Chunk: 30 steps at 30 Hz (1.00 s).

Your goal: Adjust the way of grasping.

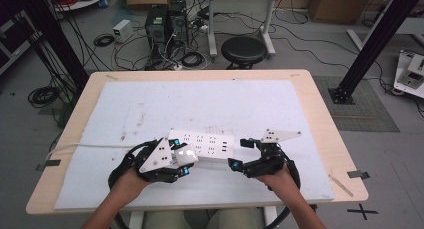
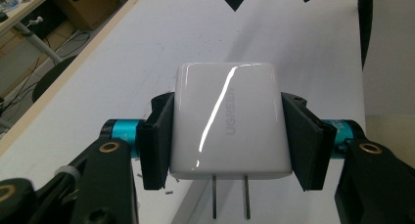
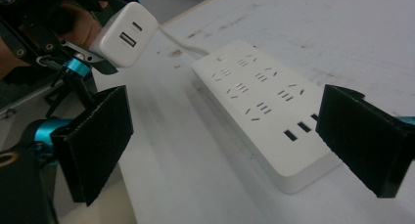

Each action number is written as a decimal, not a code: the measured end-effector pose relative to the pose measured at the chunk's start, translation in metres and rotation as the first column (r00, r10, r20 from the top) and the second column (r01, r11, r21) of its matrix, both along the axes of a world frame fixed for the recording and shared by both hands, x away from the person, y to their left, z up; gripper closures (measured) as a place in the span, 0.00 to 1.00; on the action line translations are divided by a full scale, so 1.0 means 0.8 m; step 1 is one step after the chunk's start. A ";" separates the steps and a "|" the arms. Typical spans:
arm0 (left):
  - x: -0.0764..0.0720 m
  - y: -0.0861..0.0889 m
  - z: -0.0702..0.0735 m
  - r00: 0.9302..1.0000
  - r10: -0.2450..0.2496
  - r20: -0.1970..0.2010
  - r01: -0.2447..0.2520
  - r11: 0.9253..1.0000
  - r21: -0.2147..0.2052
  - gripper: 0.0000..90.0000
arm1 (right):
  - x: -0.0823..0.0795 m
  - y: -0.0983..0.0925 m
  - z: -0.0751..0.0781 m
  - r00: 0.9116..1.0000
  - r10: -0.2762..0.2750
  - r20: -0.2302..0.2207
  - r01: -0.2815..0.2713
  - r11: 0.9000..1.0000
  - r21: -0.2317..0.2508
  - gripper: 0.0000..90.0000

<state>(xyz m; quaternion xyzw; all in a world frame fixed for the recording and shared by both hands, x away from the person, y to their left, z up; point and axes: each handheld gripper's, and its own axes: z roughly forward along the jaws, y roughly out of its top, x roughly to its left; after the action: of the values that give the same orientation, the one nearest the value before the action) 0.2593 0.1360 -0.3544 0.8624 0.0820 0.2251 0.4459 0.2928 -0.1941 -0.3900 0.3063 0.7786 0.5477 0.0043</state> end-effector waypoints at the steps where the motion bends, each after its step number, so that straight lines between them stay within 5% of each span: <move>1: 0.000 -0.001 0.000 1.000 -0.005 0.000 0.005 1.000 0.005 0.47 | 0.001 0.002 0.000 1.000 0.012 0.002 -0.012 1.000 0.007 0.07; 11: -0.004 -0.011 -0.003 0.998 -0.043 0.034 0.042 0.998 0.043 0.47 | 0.006 0.019 0.004 0.997 0.070 -0.043 -0.068 0.997 0.030 0.07; 13: -0.006 -0.012 -0.004 0.998 -0.044 0.046 0.042 0.998 0.043 0.47 | 0.009 0.027 0.005 0.990 0.107 -0.092 -0.103 0.994 0.047 0.08; 20: -0.009 -0.019 -0.005 0.994 -0.053 0.096 0.045 0.996 0.080 0.47 | 0.011 0.036 0.006 0.983 0.137 -0.124 -0.132 0.990 0.050 0.08; 28: -0.010 -0.026 -0.008 0.992 -0.066 0.109 0.056 0.994 0.096 0.47 | 0.012 0.044 0.006 0.973 0.163 -0.162 -0.157 0.986 0.053 0.07; 30: -0.010 -0.028 -0.011 0.992 -0.068 0.110 0.057 0.994 0.096 0.47 | 0.013 0.047 0.005 0.965 0.183 -0.187 -0.173 0.983 0.069 0.07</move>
<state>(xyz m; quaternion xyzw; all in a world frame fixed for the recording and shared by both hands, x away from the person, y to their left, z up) 0.2512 0.1138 -0.3629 0.8702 0.0189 0.2631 0.4160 0.3034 -0.1563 -0.3859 0.2869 0.7852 0.5336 -0.1282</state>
